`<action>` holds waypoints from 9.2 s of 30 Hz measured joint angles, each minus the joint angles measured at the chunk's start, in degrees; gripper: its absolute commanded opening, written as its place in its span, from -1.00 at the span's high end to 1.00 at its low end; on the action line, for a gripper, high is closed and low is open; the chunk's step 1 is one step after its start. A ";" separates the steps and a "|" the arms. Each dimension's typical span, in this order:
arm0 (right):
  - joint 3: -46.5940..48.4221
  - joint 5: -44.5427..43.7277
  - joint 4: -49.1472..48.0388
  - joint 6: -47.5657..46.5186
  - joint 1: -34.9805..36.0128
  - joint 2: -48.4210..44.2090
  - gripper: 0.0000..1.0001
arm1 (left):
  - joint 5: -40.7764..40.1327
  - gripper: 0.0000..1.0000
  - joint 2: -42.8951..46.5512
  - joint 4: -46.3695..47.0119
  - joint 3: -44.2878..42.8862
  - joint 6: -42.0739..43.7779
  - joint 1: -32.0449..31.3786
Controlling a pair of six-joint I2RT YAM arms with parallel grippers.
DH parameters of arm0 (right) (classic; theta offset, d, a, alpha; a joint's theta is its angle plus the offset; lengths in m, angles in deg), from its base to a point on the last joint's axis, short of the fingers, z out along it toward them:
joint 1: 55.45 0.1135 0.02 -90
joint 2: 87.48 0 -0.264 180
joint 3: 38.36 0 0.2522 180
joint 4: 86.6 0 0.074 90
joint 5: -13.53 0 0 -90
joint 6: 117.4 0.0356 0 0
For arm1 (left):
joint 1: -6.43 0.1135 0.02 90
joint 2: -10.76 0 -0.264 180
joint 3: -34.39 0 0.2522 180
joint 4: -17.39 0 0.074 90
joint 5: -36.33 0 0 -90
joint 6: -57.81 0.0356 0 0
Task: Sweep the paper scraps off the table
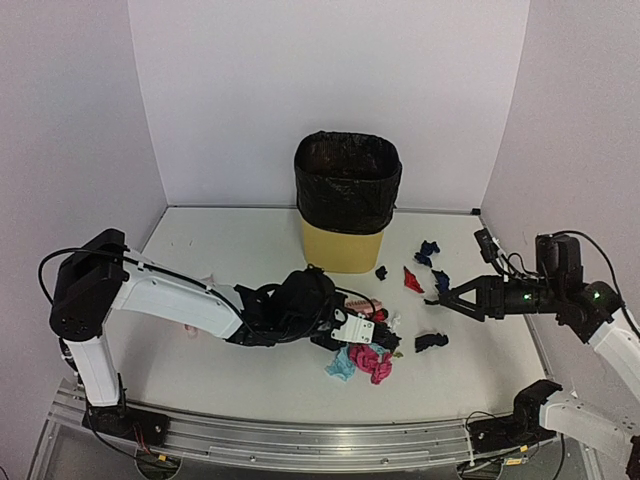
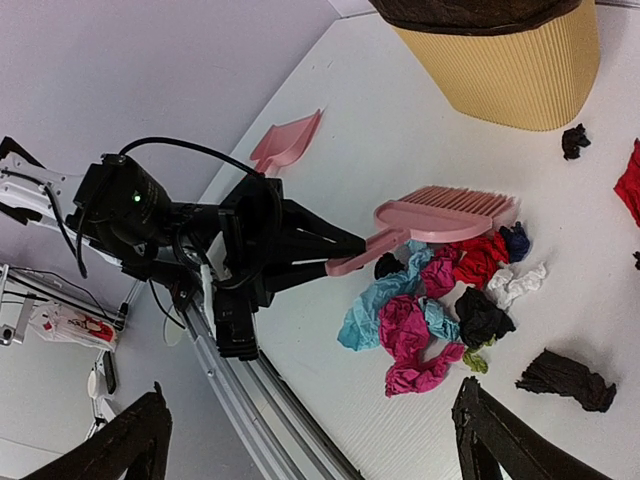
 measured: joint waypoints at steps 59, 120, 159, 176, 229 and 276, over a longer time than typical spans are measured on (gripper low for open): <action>22.45 14.57 21.82 -51.36 24.30 41.42 -0.60 | 33.56 1.00 19.70 -22.17 -1.42 -48.50 1.60; 3.97 -17.29 -39.82 10.18 27.06 19.72 1.00 | 7.51 -0.98 24.54 27.62 21.97 -79.50 1.31; -1.07 -15.87 -55.36 19.98 26.67 22.99 1.00 | 26.06 0.75 2.95 62.75 22.67 -106.40 5.22; -1.49 -16.80 -55.74 18.01 26.75 22.97 1.00 | 28.58 0.41 2.94 62.27 21.09 -105.28 5.39; 12.80 -19.38 -0.81 -8.35 26.81 7.92 -0.79 | 41.13 1.00 27.30 11.64 17.44 -69.89 6.36; 20.28 2.75 4.30 -13.33 26.82 20.01 0.47 | 54.03 1.00 22.03 -5.77 10.56 -57.71 6.38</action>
